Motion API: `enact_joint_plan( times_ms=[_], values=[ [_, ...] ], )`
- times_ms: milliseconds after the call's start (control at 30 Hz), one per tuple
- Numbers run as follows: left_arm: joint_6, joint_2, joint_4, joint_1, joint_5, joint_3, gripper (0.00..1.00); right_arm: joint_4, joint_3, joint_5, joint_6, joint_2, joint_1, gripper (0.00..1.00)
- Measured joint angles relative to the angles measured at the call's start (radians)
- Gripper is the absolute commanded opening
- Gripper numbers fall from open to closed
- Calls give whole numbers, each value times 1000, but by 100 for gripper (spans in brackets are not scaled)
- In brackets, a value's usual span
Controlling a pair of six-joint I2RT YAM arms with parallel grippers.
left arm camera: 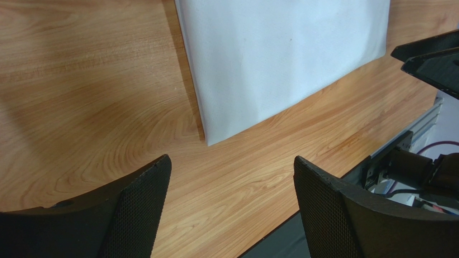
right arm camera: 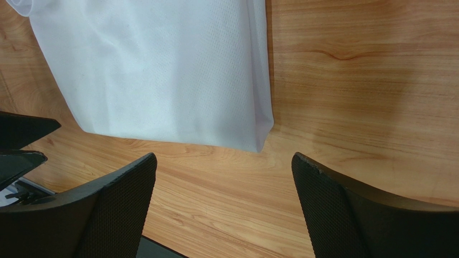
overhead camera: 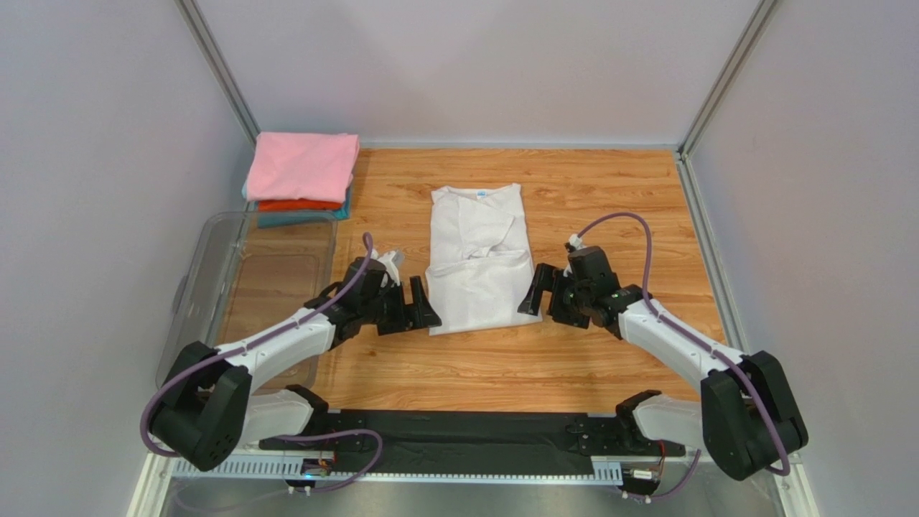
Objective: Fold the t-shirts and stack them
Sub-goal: Fold the tshirt
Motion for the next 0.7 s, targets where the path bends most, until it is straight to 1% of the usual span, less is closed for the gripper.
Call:
enact_joint_plan(
  times_ms=[200, 267, 333, 367, 433, 500, 533, 600, 667, 700],
  values=[
    [-13, 67, 28, -8, 19, -25, 81, 29, -8, 9, 17, 45, 0, 93],
    [-21, 76, 42, -13, 29, -31, 76, 31, -12, 11, 23, 63, 0, 90],
    [-24, 88, 54, -22, 32, -32, 75, 34, -12, 11, 27, 88, 0, 89],
    [-29, 95, 65, -26, 35, -32, 72, 36, -12, 11, 29, 97, 0, 88],
    [-35, 106, 84, -34, 38, -36, 58, 51, -11, 11, 34, 110, 0, 86],
    [-42, 124, 94, -39, 41, -42, 57, 64, -11, 11, 38, 118, 0, 85],
    [-43, 131, 101, -39, 45, -42, 54, 72, -10, 11, 39, 121, 0, 84],
    [-48, 145, 116, -39, 50, -42, 54, 79, -10, 11, 42, 125, 0, 84],
    [-51, 156, 131, -39, 56, -42, 51, 86, -10, 10, 45, 129, 0, 83],
    [-53, 161, 136, -39, 55, -42, 49, 91, -10, 10, 46, 132, 0, 82]
  ],
)
